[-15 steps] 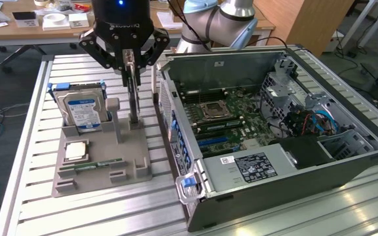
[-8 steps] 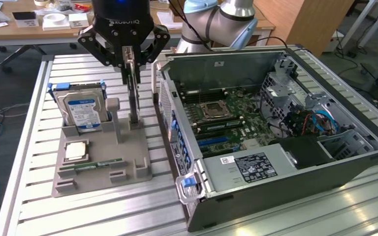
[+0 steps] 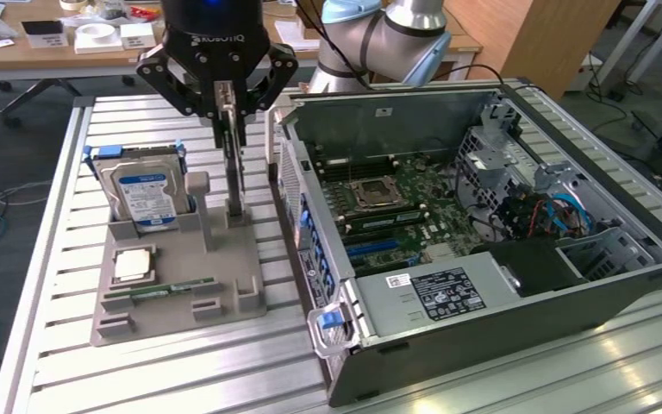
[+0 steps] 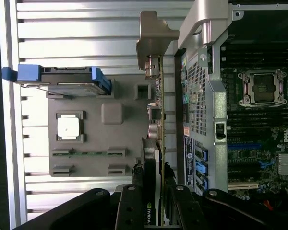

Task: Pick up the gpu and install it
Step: 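Pick up the gpu and move the gpu toward the slot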

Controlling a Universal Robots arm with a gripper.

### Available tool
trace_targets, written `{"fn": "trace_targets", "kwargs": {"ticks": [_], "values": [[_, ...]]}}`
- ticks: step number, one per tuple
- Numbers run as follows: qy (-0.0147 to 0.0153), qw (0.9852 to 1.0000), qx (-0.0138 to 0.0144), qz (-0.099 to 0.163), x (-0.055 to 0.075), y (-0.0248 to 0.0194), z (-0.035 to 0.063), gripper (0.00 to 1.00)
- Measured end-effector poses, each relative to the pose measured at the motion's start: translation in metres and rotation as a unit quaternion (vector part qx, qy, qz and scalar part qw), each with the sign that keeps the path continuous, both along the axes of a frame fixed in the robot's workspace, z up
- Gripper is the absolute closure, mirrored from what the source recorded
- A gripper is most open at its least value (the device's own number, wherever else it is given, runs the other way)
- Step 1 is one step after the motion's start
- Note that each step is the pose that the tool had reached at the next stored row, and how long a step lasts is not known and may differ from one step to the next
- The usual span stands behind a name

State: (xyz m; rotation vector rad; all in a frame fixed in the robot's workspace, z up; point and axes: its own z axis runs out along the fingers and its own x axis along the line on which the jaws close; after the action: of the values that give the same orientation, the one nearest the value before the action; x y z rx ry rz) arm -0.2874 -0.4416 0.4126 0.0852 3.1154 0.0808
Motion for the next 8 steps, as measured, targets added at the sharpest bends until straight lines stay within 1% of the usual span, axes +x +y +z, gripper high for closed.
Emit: {"fn": "trace_targets", "kwargs": {"ticks": [8], "values": [[0.0,1.0,0.0,0.0,0.006,0.0,0.0,0.73]]}}
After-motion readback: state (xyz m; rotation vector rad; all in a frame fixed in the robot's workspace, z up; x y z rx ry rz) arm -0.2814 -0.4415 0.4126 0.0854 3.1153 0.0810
